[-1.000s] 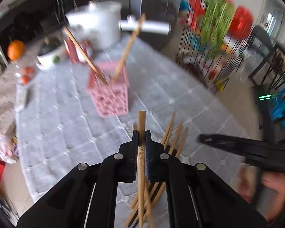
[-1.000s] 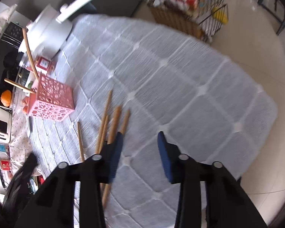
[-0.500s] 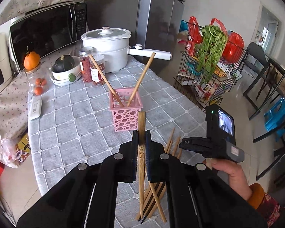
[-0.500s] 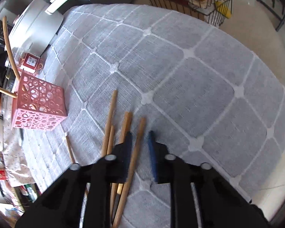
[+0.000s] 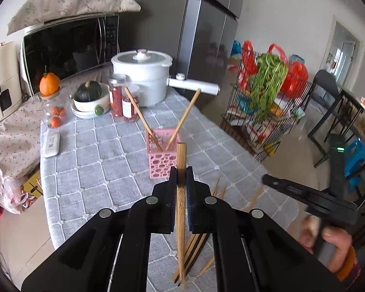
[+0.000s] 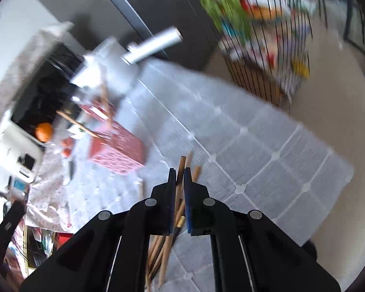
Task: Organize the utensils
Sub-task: 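Lift the chopstick with the left tool and drop it into the pink holder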
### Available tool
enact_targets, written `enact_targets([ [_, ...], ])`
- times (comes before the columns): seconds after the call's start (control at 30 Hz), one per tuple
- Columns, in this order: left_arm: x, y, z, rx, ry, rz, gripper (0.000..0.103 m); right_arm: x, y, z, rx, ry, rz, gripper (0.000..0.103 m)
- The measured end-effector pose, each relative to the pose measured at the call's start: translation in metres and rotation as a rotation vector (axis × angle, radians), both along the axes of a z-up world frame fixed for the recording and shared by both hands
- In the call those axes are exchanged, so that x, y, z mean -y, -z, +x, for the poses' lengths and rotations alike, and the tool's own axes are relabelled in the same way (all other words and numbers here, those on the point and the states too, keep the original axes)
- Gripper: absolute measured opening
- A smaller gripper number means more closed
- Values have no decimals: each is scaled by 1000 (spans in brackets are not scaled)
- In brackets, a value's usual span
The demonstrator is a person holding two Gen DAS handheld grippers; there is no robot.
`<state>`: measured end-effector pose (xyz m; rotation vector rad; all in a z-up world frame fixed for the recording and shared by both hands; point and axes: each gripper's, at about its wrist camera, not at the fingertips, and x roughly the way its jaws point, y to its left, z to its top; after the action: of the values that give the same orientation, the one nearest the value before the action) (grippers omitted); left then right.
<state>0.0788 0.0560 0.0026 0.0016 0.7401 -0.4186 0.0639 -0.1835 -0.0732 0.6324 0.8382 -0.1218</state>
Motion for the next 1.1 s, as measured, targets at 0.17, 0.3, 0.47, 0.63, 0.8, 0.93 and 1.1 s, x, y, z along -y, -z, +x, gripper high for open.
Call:
enact_targets([
  [0.17, -7, -17, -8, 31, -24, -47, 6, -2, -36, -22, 77, -33, -20, 5],
  [0.3, -8, -40, -4, 71, -48, -88, 6, 5, -73, -26, 149, -27, -41, 5],
  [0.47, -6, -75, 18, 163, -113, -131, 6, 17, -114, -22, 259, 14, -74, 5],
  [0.63, -2, -105, 52, 252, -196, -185, 6, 25, -146, -1, 343, 41, -91, 5],
  [0.8, 5, -106, 92, 294, -268, -179, 6, 23, -164, 27, 396, 26, -85, 5],
  [0.93, 13, -84, 126, 297, -308, -151, 7, 13, -167, 49, 424, 5, -85, 5],
  [1.1, 16, -47, 155, 199, -304, -116, 16, -3, -159, 75, 400, -32, -68, 5],
])
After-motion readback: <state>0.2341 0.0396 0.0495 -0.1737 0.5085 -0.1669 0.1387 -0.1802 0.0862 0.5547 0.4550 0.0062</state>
